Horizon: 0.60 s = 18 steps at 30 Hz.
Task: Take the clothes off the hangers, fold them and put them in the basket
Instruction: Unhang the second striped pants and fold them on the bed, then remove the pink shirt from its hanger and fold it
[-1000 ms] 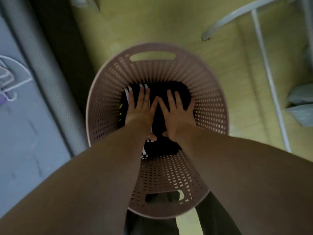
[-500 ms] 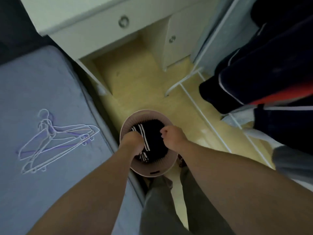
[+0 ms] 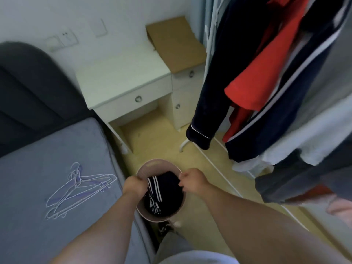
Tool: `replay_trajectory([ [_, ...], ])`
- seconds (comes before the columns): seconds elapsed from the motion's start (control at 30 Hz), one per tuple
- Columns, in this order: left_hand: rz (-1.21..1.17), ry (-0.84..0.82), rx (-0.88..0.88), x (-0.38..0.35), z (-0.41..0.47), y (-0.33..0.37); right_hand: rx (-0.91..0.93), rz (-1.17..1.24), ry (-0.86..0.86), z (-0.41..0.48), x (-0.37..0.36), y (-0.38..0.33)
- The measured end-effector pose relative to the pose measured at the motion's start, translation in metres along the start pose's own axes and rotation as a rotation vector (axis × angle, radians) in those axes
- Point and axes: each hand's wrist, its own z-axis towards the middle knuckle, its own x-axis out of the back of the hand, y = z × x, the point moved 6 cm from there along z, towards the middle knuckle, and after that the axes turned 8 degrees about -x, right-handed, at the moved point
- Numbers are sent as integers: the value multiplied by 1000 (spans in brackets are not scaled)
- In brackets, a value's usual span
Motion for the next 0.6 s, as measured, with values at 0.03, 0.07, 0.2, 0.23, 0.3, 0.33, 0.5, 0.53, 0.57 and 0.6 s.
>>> replay_trajectory([
  [0.03,-19,32,-30,2,-12,9,28,-12,-3,-9,7,4],
  [0.07,-48,78,-41,0,-29,15,68,-8,-9,-21,17,12],
  [0.2,-279,203,-20,-10,-84,24,165,78,7,-62,49,41],
  [0.23,-341,243,-18,-10,-97,25,189,79,12,-73,55,46],
  [0.3,-427,272,-35,-13,-102,21,243,56,45,-96,69,49],
  [0.33,-467,313,-45,-9,-107,22,274,50,60,-108,74,48],
  [0.5,-591,487,-136,46,-201,96,437,146,161,-168,108,36],
  [0.53,-591,523,-176,56,-215,111,468,176,196,-182,119,34],
  [0.57,-593,549,-209,65,-229,126,504,200,237,-196,129,31],
  [0.6,-607,572,-263,73,-238,141,536,224,290,-213,143,30],
])
